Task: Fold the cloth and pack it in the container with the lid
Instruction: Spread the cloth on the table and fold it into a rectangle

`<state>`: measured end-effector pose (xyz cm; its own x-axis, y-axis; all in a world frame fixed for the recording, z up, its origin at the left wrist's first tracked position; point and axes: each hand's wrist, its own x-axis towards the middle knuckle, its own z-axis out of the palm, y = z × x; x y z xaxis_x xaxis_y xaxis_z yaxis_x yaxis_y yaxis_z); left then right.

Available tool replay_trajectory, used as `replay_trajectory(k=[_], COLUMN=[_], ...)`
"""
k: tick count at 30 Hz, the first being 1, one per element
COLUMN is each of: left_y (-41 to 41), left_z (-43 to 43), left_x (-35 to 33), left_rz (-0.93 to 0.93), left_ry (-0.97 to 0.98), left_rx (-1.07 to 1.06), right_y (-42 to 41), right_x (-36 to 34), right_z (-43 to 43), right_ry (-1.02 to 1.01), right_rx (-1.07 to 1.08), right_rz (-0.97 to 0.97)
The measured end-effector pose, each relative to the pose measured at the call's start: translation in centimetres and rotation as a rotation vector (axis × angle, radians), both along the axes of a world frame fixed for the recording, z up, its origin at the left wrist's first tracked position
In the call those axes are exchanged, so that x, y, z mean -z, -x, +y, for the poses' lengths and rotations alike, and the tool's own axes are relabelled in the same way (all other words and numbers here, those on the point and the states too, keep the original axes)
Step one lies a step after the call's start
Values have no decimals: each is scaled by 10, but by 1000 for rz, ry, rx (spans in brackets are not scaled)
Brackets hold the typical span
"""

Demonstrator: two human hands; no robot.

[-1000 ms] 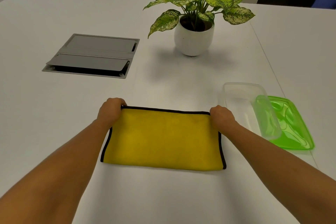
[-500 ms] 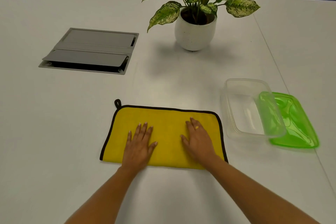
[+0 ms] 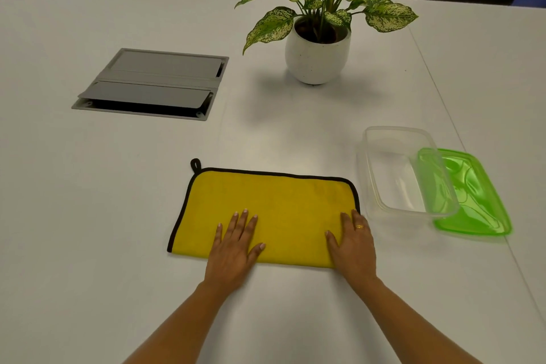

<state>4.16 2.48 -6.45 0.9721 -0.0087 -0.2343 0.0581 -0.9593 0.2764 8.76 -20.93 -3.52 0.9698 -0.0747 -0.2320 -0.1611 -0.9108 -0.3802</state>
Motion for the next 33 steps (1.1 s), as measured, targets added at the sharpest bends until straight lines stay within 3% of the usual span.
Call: replay_trajectory(k=[6, 14, 18, 24, 28, 33], left_y=[10, 9, 8, 6, 0, -25], left_z=[-17, -23, -24, -35, -53, -50], left_x=[-1, 3, -1, -8, -23, -81], left_rz=[3, 15, 49, 106, 153, 25], left_ry=[-44, -94, -104, -56, 174, 760], left_rx=[82, 109, 126, 135, 98, -402], right_y=[2, -16, -20, -46, -57, -55], right_x=[-12, -32, -47, -95, -122, -143], right_z=[-6, -2, -2, -8, -11, 17], right_ry=[-246, -702, -753, -642, -493, -474], right_rx=[290, 538, 468, 289, 172, 11], right_rz=[53, 433, 458, 367, 243, 197])
